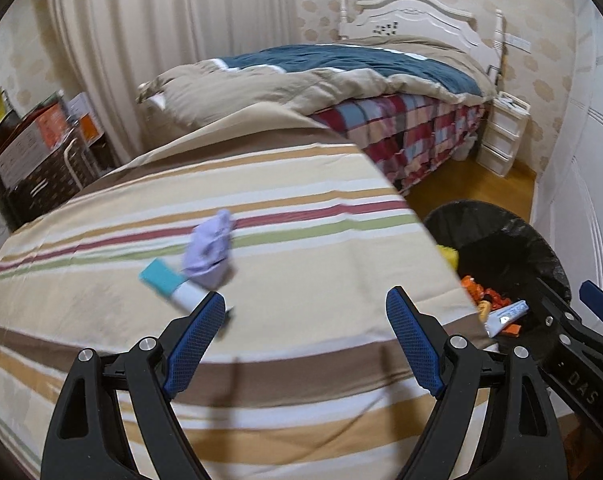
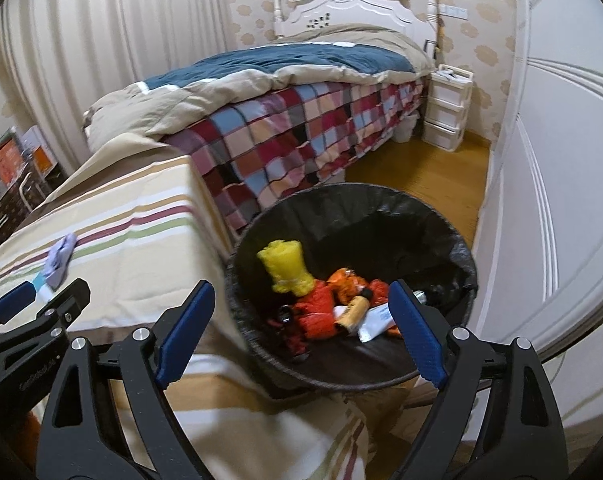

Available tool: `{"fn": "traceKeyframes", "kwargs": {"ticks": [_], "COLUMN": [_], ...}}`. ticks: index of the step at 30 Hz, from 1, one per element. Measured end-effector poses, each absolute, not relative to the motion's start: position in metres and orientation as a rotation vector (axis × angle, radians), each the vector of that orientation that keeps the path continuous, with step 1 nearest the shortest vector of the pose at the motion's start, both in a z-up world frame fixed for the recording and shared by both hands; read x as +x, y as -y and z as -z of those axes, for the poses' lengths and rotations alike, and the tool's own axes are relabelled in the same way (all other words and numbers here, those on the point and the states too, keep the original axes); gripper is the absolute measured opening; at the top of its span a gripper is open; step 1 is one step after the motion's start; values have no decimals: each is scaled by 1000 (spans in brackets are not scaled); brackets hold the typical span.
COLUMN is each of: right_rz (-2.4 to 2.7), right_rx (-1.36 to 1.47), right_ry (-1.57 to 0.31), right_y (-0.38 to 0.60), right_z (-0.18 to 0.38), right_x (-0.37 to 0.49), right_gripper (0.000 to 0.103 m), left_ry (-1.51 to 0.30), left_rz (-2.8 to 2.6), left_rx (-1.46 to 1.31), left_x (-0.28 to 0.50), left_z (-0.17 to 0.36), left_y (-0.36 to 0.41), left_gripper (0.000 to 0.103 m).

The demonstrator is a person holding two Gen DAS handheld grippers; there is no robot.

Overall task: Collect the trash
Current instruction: 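Move both open tools from the bin back over the bed toward the tube and cloth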

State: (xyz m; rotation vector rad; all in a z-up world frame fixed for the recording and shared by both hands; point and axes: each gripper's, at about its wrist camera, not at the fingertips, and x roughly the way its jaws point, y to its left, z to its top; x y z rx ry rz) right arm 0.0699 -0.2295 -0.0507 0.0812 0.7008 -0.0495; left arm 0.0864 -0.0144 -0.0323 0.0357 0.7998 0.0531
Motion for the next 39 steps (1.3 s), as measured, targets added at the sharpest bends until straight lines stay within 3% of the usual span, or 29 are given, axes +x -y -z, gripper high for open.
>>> {"fn": "traceKeyframes", "kwargs": {"ticks": [18,39], "right_rz": [-17,-17], "right_rx": [-36,-29], "right_ry": [-737,-768], "right_y": [162,163], "right_z": [57,64], "right_x": [66,71], "right_gripper": [86,86], "left_ry": [-870,-946], "left_rz": [-170,-252], "left_rx": [-25,-93], "left_x": [104,74], "left_z": [48,57], "left_y": [-54,-121], "left_gripper": [82,82]}}
